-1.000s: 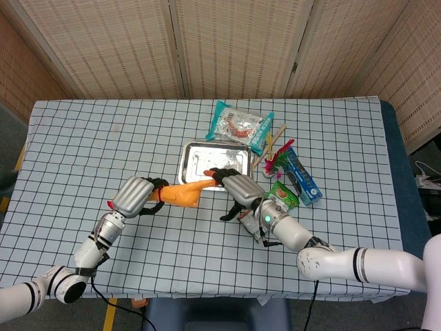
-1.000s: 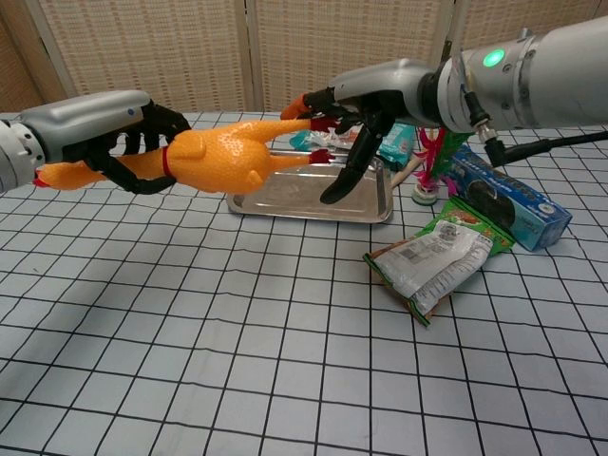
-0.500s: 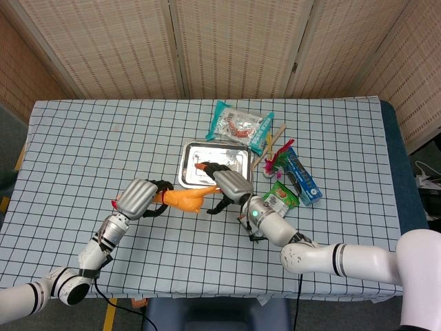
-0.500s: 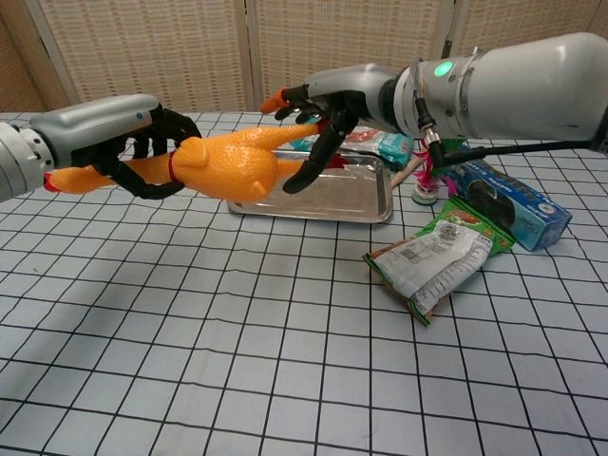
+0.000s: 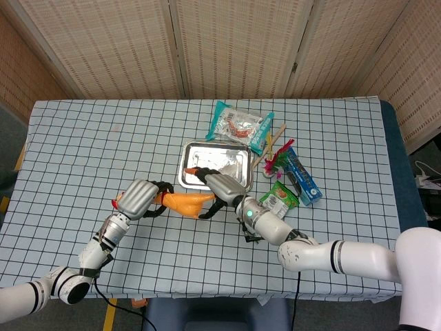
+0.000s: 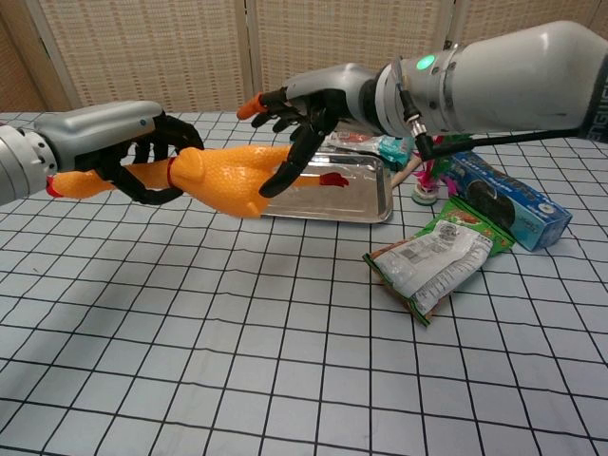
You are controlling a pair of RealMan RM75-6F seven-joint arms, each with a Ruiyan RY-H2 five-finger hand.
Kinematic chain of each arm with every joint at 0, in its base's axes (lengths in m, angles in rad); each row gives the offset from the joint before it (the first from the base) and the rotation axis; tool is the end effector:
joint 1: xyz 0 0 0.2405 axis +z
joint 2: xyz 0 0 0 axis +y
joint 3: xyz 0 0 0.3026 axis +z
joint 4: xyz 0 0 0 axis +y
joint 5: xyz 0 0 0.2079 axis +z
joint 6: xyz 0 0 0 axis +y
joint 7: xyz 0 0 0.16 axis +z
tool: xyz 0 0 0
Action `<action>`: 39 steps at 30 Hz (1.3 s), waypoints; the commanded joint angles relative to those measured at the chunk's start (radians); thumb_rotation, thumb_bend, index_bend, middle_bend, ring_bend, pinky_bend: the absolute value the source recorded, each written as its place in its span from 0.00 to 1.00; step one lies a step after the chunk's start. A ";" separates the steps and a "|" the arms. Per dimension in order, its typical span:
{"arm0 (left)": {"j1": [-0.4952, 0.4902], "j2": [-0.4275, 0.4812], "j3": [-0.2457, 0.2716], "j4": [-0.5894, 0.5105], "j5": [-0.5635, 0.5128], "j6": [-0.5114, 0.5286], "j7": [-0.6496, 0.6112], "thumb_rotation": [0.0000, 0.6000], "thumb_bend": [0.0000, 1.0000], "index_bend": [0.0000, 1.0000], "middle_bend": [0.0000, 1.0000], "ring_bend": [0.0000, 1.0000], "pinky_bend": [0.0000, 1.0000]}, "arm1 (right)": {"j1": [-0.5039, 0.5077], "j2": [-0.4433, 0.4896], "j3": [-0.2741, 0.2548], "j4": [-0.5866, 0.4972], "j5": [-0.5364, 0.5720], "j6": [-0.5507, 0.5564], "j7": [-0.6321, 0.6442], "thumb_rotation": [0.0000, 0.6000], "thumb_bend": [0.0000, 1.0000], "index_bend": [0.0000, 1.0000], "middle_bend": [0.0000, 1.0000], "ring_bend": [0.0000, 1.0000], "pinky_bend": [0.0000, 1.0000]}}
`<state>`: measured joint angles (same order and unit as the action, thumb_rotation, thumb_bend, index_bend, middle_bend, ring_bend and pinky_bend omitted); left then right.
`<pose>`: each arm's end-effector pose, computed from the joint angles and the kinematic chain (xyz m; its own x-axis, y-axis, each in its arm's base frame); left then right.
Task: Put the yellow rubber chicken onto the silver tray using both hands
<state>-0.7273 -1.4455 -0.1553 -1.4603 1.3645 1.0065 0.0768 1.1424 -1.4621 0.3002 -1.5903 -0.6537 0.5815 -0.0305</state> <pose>-0.1768 0.3921 0.0232 0.3957 0.1847 0.8996 0.8317 -0.4875 -0.2657 -0.0264 -0.4248 -0.0297 0.0778 -0.6716 0.7368 -0.9469 -0.2811 -0.1563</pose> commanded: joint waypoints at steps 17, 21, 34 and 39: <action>-0.013 0.018 -0.012 -0.033 -0.038 -0.021 0.027 1.00 0.66 0.81 0.72 0.57 0.63 | 0.043 -0.013 -0.023 0.013 0.032 -0.034 0.045 1.00 0.14 0.36 0.30 0.36 0.55; -0.016 0.020 -0.014 -0.039 -0.050 -0.028 0.034 1.00 0.66 0.81 0.72 0.57 0.63 | 0.040 -0.035 -0.019 0.029 0.011 -0.021 0.061 1.00 0.18 0.52 0.42 0.51 0.66; -0.013 0.037 -0.013 -0.061 -0.063 -0.028 0.036 1.00 0.66 0.81 0.72 0.57 0.63 | 0.042 -0.067 -0.033 0.032 0.024 0.104 0.006 1.00 0.44 1.00 0.75 0.87 1.00; -0.013 0.045 -0.013 -0.067 -0.070 -0.031 0.040 1.00 0.66 0.81 0.72 0.57 0.63 | 0.039 -0.071 -0.034 0.024 0.026 0.128 -0.012 1.00 0.49 1.00 0.75 0.93 1.00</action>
<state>-0.7404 -1.4005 -0.1679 -1.5272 1.2949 0.9756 0.1168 1.1816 -1.5328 0.2669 -1.5641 -0.6289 0.7074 -0.0402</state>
